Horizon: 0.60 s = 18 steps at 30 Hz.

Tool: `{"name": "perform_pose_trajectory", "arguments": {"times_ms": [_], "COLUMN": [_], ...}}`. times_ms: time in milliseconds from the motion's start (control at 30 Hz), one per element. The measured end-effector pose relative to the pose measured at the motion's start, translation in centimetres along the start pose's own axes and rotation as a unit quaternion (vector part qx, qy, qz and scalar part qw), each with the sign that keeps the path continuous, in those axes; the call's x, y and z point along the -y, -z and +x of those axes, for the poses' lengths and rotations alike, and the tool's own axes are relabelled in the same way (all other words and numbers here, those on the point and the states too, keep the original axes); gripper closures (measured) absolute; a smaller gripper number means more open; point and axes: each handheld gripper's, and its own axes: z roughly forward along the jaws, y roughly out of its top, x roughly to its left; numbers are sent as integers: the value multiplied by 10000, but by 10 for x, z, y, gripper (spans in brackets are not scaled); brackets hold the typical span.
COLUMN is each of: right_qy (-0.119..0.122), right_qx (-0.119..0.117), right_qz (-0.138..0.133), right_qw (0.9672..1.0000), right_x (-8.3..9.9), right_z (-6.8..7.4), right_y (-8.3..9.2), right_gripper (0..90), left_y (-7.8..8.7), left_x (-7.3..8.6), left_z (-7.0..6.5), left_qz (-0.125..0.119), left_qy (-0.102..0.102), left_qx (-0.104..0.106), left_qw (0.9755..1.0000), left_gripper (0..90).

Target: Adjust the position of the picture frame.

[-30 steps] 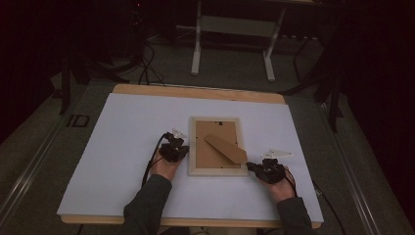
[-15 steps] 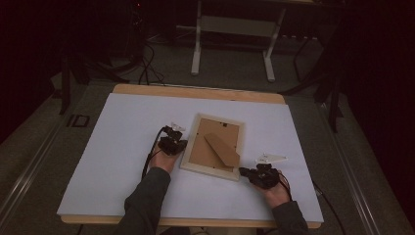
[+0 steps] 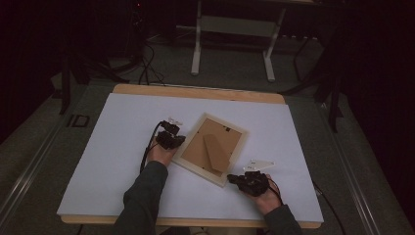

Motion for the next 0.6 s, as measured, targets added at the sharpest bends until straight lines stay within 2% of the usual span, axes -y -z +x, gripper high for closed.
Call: {"name": "perform_pose_trajectory", "arguments": {"times_ms": [167, 267, 300, 367, 400, 500, 600], "right_qy": [84, 115, 146, 160, 193, 242, 191], "right_qx": [-96, -114, -126, -132, -138, -89, 23], "right_qz": [2, 8, 4, 8, 20, 57, 13], "right_qw": [9999, 9999, 9998, 9998, 9997, 9997, 9998], "right_x": [-1, -2, -2, -2, -3, -3, -6], "right_z": [5, 6, 6, 7, 6, 5, -1], "right_y": [-4, -5, -5, -6, -6, -5, -2], "right_gripper": [900, 900, 900, 900, 899, 899, 899], "left_y": [0, 1, 3, 3, 11, 19, 33], "left_x": [0, 1, 4, 4, 9, 12, 18], "left_z": [2, 2, -2, -2, -5, -6, -12], "left_qz": [-30, -27, -114, -114, -342, -456, -572], "left_qy": [64, 33, -29, -29, 13, 36, -66], "left_qx": [-36, -80, -217, -217, -313, -262, -133], "left_qw": [10000, 10000, 9997, 9997, 9989, 9986, 9983], "left_gripper": [900, 900, 900, 900, 900, 900, 900]}}
